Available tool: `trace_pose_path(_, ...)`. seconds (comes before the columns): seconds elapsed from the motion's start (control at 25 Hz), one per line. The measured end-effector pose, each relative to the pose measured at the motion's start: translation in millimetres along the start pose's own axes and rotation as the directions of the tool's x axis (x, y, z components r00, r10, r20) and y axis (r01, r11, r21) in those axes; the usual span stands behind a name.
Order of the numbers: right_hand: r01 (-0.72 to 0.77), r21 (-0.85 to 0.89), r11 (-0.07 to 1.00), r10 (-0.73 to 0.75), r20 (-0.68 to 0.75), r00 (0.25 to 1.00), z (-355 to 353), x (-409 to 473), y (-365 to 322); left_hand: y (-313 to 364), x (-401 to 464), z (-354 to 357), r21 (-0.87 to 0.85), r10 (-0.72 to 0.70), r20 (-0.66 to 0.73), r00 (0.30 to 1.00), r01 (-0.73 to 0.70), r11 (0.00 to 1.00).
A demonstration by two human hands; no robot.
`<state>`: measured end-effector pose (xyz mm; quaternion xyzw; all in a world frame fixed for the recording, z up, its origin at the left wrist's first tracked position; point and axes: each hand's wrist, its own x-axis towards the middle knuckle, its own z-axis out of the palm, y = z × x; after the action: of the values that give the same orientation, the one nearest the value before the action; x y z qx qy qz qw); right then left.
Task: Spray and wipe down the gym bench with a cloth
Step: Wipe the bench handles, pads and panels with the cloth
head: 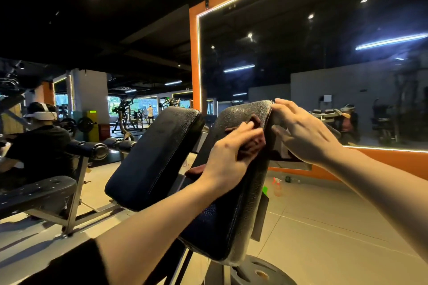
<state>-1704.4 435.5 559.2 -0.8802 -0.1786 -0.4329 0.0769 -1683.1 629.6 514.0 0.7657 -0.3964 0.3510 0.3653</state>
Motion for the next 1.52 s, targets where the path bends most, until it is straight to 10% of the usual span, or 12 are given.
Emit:
trace_pose_path(0.12,0.039,0.012,0.999,-0.039,0.075,0.996,12,9,6,-22,8,-15,0.044,0.057,-0.054,0.997,-0.055,0.998)
trace_pose_path(0.28,0.004,-0.007,1.000,-0.004,0.007,1.000,29,3,3,-61,86,-9,-0.106,-0.467,-0.274,0.841,0.456,0.884)
trace_pose_path(0.56,0.005,0.043,0.999,0.000,-0.128,0.992,35,-3,4,-40,69,8,-0.058,0.086,0.065,0.994,-0.082,0.995)
trace_pose_path(0.76,-0.065,-0.043,0.997,0.059,-0.126,0.990,38,-3,5,-52,103,8,-0.107,-0.299,-0.114,0.948,0.287,0.952)
trace_pose_path(1.0,-0.094,-0.014,0.995,0.093,-0.044,0.995,32,-4,5,-6,27,4,-0.110,0.016,0.071,0.997,-0.008,0.994)
trace_pose_path(1.2,-0.206,0.115,0.972,0.205,0.021,0.979,30,-21,-28,-2,35,1,-0.198,-0.321,-0.115,0.940,0.295,0.935)
trace_pose_path(1.4,-0.260,0.250,0.933,0.256,0.052,0.965,32,-42,-50,18,-34,0,-0.088,-0.015,-0.024,1.000,0.012,0.996)
trace_pose_path(1.52,-0.286,0.245,0.926,0.266,0.115,0.957,27,-54,-64,-20,-35,-20,-0.109,-0.400,-0.228,0.888,0.385,0.917)
